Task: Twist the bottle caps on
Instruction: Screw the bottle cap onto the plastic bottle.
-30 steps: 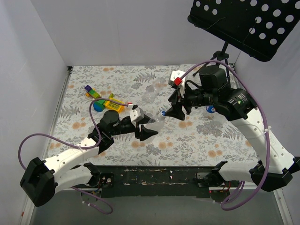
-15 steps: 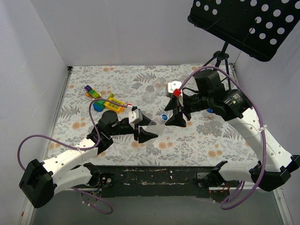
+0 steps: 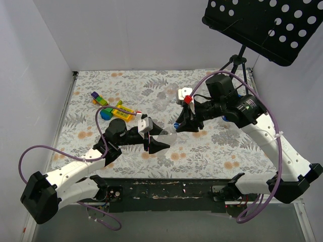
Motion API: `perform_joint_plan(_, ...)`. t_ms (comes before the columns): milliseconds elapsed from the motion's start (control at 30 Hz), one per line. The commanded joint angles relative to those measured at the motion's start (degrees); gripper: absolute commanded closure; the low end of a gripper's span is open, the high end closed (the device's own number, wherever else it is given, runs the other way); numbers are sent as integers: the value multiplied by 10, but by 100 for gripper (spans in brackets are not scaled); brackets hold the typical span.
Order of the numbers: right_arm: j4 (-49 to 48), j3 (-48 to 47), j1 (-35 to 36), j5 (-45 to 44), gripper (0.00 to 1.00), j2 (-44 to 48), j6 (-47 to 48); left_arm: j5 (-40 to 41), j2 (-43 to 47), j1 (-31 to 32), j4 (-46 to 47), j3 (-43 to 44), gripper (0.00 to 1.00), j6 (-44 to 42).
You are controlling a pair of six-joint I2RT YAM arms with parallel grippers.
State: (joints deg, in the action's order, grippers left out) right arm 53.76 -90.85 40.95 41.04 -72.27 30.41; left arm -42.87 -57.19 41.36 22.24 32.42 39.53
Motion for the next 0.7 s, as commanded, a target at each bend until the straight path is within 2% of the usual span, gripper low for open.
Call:
perform_joint_plan(0, -7, 0, 0, 11, 72, -6, -2, 2, 17, -4, -3, 26, 90, -9)
perform_joint_plan(67, 4, -6, 1, 2, 85, -11, -3, 11, 18, -3, -31, 34, 91, -31)
perform_joint_plan(167, 30, -20, 9, -23, 94, -23, -7, 38, 22, -3, -70, 44, 91, -71)
perform_joint_plan(400, 66, -34, 47, -104, 99, -55, -26, 67, 30, -3, -121, 55, 92, -123)
perform_joint_plan(667, 57, -37, 62, -134, 99, -69, -48, 67, 35, -3, -120, 52, 92, -129)
